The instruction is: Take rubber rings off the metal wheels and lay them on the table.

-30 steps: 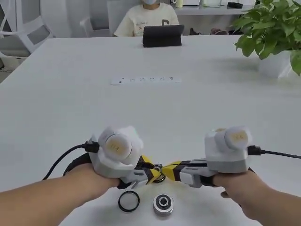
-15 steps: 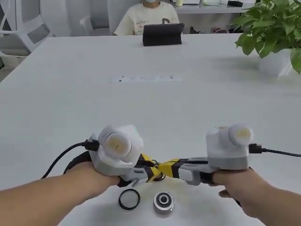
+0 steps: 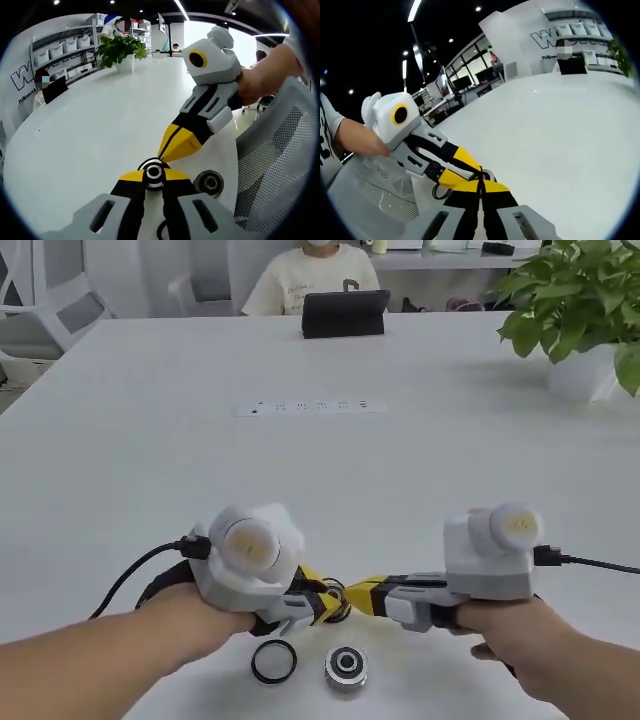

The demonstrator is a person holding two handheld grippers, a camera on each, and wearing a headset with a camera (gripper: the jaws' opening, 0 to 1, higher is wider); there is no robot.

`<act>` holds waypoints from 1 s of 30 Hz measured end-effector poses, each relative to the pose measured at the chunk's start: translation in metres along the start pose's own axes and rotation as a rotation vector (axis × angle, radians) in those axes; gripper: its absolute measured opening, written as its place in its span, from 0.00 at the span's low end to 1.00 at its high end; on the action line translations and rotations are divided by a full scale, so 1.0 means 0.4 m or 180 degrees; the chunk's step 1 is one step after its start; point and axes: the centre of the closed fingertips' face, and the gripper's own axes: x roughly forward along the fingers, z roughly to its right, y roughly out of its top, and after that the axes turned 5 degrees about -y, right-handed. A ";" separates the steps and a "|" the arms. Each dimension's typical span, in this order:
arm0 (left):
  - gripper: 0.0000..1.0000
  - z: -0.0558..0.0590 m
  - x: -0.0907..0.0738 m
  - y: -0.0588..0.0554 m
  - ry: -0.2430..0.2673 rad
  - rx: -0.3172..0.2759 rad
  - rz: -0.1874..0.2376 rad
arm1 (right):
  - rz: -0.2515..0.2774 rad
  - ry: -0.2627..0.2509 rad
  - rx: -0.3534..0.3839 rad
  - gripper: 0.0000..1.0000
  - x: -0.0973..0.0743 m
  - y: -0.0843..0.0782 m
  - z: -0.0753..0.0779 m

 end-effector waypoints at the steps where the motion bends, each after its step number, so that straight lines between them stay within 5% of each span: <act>1: 0.07 0.000 0.000 0.000 0.0000 -0.0007 0.0000 | -0.0007 -0.0010 -0.0018 0.00 0.000 -0.002 0.002; 11: 0.09 0.001 -0.011 0.000 -0.0048 0.0166 -0.0032 | 0.0007 0.0006 0.0019 0.00 0.000 0.001 -0.003; 30: 0.26 0.019 -0.092 0.041 -0.0137 0.0099 0.0228 | 0.0087 0.0102 0.0025 0.00 -0.020 0.036 -0.034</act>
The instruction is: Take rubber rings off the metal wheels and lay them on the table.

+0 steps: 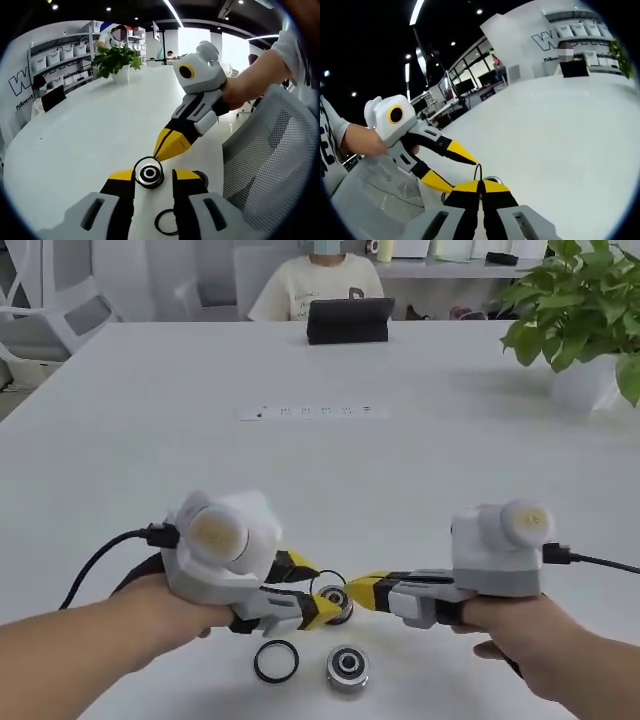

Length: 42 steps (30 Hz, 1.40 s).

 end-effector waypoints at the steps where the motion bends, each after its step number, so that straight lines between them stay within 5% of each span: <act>1: 0.27 0.000 -0.005 0.001 0.0000 -0.0005 0.0012 | 0.0003 0.0007 -0.0003 0.00 -0.002 0.001 -0.002; 19: 0.45 0.028 -0.111 0.032 -0.0034 -0.0054 0.0282 | 0.0050 0.0170 0.0016 0.00 -0.014 0.023 -0.048; 42: 0.55 0.043 -0.220 -0.015 0.0090 -0.0159 0.0330 | -0.0153 0.0505 -0.0028 0.00 0.025 0.005 -0.136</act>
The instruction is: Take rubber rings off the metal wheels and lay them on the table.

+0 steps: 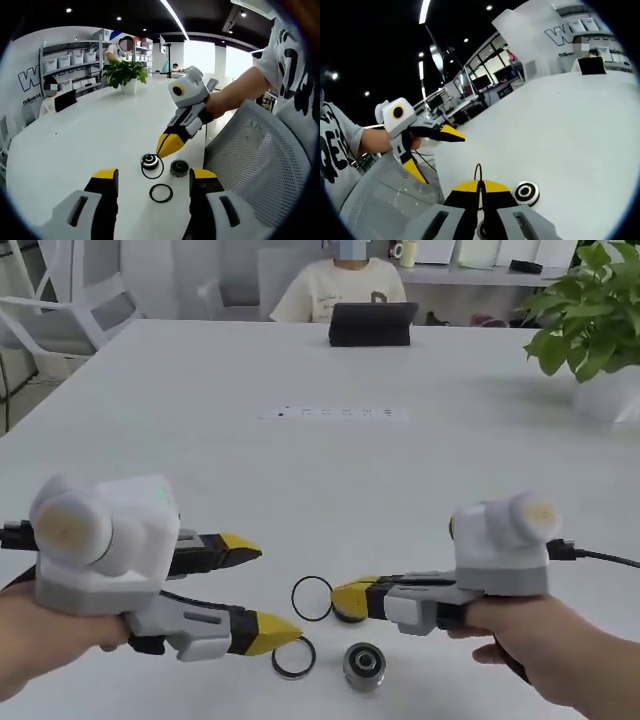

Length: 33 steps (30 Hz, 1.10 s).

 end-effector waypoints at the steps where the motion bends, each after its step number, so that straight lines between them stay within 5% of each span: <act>1: 0.56 0.000 -0.003 0.000 0.0003 -0.0006 0.0006 | -0.0018 0.0009 -0.0009 0.00 0.002 -0.003 -0.002; 24: 0.58 -0.008 -0.049 -0.025 0.0124 -0.0106 -0.0024 | -0.0557 0.0273 -0.0059 0.00 0.058 -0.095 -0.031; 33: 0.57 -0.007 -0.048 -0.028 0.0114 -0.0116 -0.0036 | -0.0680 0.0240 -0.0087 0.00 0.067 -0.114 -0.024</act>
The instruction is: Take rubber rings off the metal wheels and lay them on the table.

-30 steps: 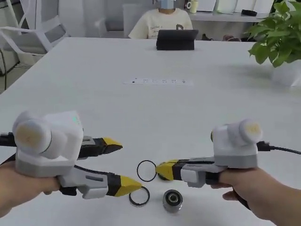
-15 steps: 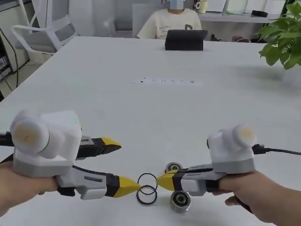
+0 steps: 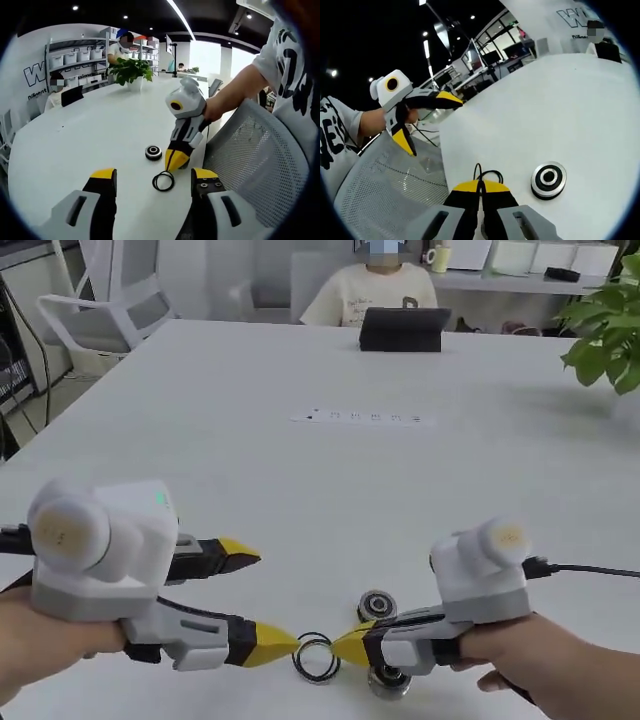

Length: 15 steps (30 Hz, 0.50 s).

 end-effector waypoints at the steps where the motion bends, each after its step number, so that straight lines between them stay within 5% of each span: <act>1: 0.57 -0.001 0.000 0.000 0.0001 0.0001 -0.0001 | -0.0003 -0.0005 0.0002 0.00 0.001 -0.001 0.002; 15: 0.57 -0.005 0.005 -0.010 -0.0018 -0.0017 -0.0032 | -0.0046 -0.0089 0.0004 0.00 0.006 -0.011 0.020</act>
